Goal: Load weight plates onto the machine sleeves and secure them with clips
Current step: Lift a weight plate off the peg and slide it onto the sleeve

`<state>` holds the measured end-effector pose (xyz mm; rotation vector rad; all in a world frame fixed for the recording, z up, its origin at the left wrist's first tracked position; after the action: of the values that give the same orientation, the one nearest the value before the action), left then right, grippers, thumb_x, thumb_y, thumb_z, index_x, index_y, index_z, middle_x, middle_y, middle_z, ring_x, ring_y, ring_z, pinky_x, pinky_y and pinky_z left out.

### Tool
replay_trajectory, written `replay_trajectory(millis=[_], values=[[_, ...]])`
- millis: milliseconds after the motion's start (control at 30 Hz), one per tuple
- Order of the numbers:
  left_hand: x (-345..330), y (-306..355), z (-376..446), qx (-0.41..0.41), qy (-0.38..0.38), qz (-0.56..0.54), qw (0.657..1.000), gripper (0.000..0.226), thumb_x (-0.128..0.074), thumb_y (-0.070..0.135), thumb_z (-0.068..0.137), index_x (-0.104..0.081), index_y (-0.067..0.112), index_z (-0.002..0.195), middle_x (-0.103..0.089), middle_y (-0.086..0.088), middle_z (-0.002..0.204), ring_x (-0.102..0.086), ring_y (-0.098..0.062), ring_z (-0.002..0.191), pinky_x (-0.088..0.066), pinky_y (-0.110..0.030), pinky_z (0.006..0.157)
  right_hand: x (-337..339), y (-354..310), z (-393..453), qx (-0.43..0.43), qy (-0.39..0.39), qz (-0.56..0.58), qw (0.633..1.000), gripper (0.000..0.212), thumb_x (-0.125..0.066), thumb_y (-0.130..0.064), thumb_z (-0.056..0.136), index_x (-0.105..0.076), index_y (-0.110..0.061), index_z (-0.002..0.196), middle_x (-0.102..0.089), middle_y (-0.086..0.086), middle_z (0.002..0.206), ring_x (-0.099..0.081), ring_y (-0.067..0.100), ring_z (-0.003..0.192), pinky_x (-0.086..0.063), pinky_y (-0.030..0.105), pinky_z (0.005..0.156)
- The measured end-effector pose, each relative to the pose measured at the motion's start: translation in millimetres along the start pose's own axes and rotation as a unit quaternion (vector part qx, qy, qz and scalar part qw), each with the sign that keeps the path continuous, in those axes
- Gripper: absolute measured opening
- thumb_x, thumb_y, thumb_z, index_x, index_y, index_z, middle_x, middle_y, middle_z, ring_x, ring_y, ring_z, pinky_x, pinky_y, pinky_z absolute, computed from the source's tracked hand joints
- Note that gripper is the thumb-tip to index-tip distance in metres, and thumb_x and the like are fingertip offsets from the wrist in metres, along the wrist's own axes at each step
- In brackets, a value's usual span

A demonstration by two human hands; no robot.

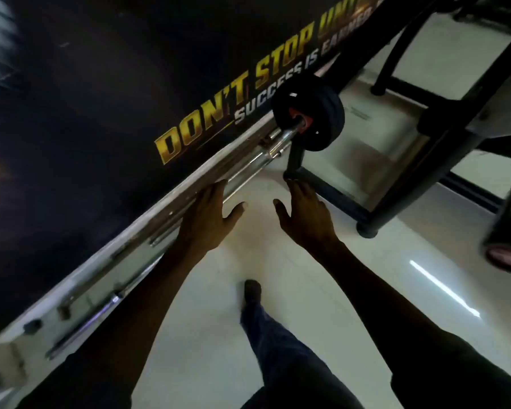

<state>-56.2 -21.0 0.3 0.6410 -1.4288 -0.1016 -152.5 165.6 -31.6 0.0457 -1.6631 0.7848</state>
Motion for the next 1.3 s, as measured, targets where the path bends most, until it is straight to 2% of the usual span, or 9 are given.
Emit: replay_trajectory(millis=[267,367,500,767,900,1000,1067,1133,1300], values=[[-19,-29,151,-0.060,-0.089,0.011,0.994,0.083,-0.056,0.063,0.098,-0.029,0.024,0.165,-0.042,-0.009,0.165,-0.043,-0.029,0.152,-0.047,-0.049,0.117,-18,5,107,-0.108,0.031,0.052,0.992,0.063,-0.051,-0.046,0.104,-0.035,-0.014,0.157,-0.044,0.012,0.159,-0.047,0.033,0.143,-0.052,0.054,0.106],[-26,-27,206,-0.086,-0.113,-0.015,0.990,0.075,-0.058,0.060,0.100,-0.033,0.027,0.162,-0.045,-0.007,0.163,-0.046,-0.029,0.149,-0.046,-0.044,0.116,-14,12,138,-0.142,0.058,0.072,0.986,0.061,-0.054,-0.043,0.104,-0.037,-0.016,0.155,-0.047,0.012,0.156,-0.050,0.034,0.139,-0.053,0.054,0.104],[-45,-16,279,-0.132,-0.144,-0.045,0.980,0.070,-0.062,0.050,0.101,-0.038,0.021,0.160,-0.048,-0.006,0.161,-0.047,-0.026,0.147,-0.040,-0.032,0.111,-11,32,177,-0.169,0.100,0.109,0.974,0.055,-0.058,-0.040,0.103,-0.043,-0.014,0.150,-0.052,0.012,0.150,-0.053,0.031,0.135,-0.051,0.046,0.104],[-100,-2,426,-0.220,-0.181,-0.074,0.956,0.071,-0.064,0.041,0.103,-0.034,0.016,0.162,-0.044,-0.009,0.163,-0.047,-0.026,0.147,-0.043,-0.037,0.115,-18,97,271,-0.248,0.148,0.152,0.945,0.054,-0.063,-0.025,0.100,-0.044,-0.011,0.149,-0.048,0.014,0.149,-0.053,0.032,0.132,-0.041,0.029,0.100],[-135,0,488,-0.248,-0.195,-0.081,0.945,0.078,-0.065,0.039,0.103,-0.026,0.016,0.166,-0.033,-0.011,0.170,-0.034,-0.029,0.156,-0.038,-0.043,0.123,-20,128,318,-0.253,0.168,0.151,0.941,0.070,-0.066,-0.019,0.098,-0.031,-0.013,0.159,-0.034,0.012,0.160,-0.054,0.029,0.133,-0.054,0.043,0.106],[-158,0,522,-0.255,-0.199,-0.097,0.941,0.084,-0.067,0.037,0.101,-0.021,0.014,0.167,-0.026,-0.012,0.172,-0.028,-0.030,0.159,-0.033,-0.043,0.125,-26,147,343,-0.253,0.195,0.121,0.940,0.077,-0.066,-0.012,0.096,-0.026,-0.008,0.161,-0.022,0.019,0.165,-0.041,0.037,0.144,-0.046,0.042,0.114],[-169,-3,531,-0.257,-0.209,-0.115,0.936,0.088,-0.070,0.036,0.099,-0.020,0.013,0.167,-0.025,-0.011,0.173,-0.026,-0.028,0.160,-0.031,-0.041,0.127,-29,153,352,-0.261,0.216,0.105,0.935,0.079,-0.068,-0.016,0.095,-0.026,-0.007,0.161,-0.022,0.020,0.164,-0.036,0.038,0.147,-0.045,0.039,0.114],[-177,-9,535,-0.265,-0.201,-0.132,0.934,0.089,-0.074,0.032,0.097,-0.023,0.011,0.167,-0.027,-0.012,0.172,-0.027,-0.027,0.160,-0.032,-0.039,0.127,-31,156,355,-0.268,0.247,0.095,0.926,0.079,-0.073,-0.021,0.092,-0.032,-0.008,0.159,-0.031,0.020,0.157,-0.041,0.036,0.142,-0.048,0.043,0.112],[-176,-14,553,-0.251,-0.165,-0.168,0.939,0.080,-0.084,0.036,0.087,-0.047,0.015,0.154,-0.048,-0.008,0.157,-0.046,-0.025,0.146,-0.047,-0.042,0.116,-34,159,352,-0.270,0.303,0.112,0.907,0.077,-0.080,-0.034,0.085,-0.045,-0.008,0.149,-0.041,0.020,0.144,-0.048,0.028,0.129,-0.052,0.034,0.099]])
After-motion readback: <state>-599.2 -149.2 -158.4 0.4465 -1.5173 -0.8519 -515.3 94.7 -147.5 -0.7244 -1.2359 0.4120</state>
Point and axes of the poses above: each hand's wrist, its own z-axis towards the middle knuckle, its own x-axis out of the back of the hand, y = z × x, the point moved 6 cm from there along z, towards the middle knuckle
